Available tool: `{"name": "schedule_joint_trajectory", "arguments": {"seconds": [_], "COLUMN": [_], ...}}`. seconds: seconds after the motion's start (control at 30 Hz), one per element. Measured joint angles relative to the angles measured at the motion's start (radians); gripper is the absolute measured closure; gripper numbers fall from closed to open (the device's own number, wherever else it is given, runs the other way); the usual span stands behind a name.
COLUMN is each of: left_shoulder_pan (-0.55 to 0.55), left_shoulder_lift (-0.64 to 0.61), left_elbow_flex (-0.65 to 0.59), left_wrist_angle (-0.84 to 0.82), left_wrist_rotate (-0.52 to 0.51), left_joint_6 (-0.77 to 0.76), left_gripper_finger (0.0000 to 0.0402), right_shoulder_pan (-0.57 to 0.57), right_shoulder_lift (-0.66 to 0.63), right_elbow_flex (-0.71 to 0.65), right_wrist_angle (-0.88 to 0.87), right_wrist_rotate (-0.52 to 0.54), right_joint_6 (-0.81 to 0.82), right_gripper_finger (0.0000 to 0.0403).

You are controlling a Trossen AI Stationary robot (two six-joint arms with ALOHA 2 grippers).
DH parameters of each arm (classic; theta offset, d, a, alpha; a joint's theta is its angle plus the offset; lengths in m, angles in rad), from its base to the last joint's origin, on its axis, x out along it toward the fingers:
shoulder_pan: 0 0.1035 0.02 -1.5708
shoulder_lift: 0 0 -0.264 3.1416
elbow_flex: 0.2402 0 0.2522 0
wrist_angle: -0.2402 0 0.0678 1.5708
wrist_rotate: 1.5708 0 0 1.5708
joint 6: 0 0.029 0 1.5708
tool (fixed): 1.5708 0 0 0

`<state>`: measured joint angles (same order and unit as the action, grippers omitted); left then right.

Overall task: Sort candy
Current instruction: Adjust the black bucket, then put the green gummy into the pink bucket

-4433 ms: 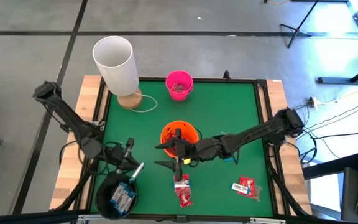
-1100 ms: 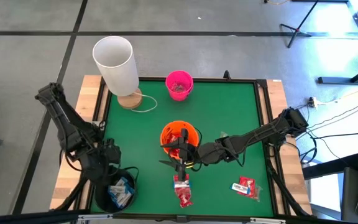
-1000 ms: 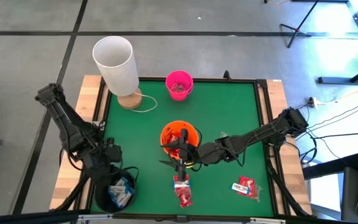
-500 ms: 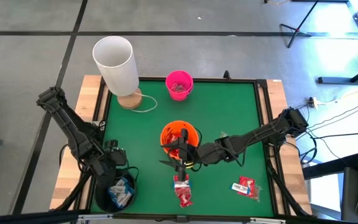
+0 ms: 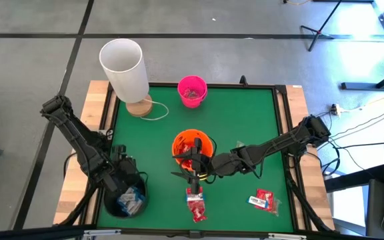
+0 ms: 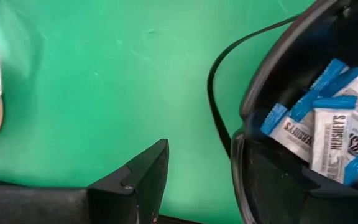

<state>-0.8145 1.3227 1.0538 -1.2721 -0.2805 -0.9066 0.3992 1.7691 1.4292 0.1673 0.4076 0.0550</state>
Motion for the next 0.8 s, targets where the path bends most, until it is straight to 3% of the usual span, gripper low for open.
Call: {"name": "schedule_joint_trajectory", "arguments": {"seconds": [0.3,0.5,0.57,0.67,0.8], "left_shoulder_pan": [0.040,0.059,0.051,0.022,-0.044], "left_shoulder_lift": [-0.004,-0.028,-0.042,-0.060,-0.090], "left_elbow_flex": [0.000,0.108,0.182,0.283,0.306], "left_wrist_angle": [-0.062,-0.176,-0.204,-0.149,0.110], "left_wrist_rotate": [-0.002,0.140,0.090,-0.072,-0.307], "left_joint_6": [0.000,-0.016,-0.026,0.003,0.183], "left_gripper_finger": [0.0205,0.0205,0.0205,0.0205,0.0205], "right_shoulder_pan": [0.000,0.000,0.001,0.001,0.023], "right_shoulder_lift": [0.000,-0.007,-0.017,-0.040,-0.088], "right_elbow_flex": [0.000,0.000,0.000,0.000,0.000], "right_wrist_angle": [-0.003,0.014,0.014,-0.022,-0.209], "right_wrist_rotate": [0.000,-0.022,-0.036,-0.036,-0.021], "right_joint_6": [0.000,-0.003,-0.007,-0.008,0.004], "right_gripper_finger": [0.0150,0.0150,0.0150,0.0150,0.0150]}}
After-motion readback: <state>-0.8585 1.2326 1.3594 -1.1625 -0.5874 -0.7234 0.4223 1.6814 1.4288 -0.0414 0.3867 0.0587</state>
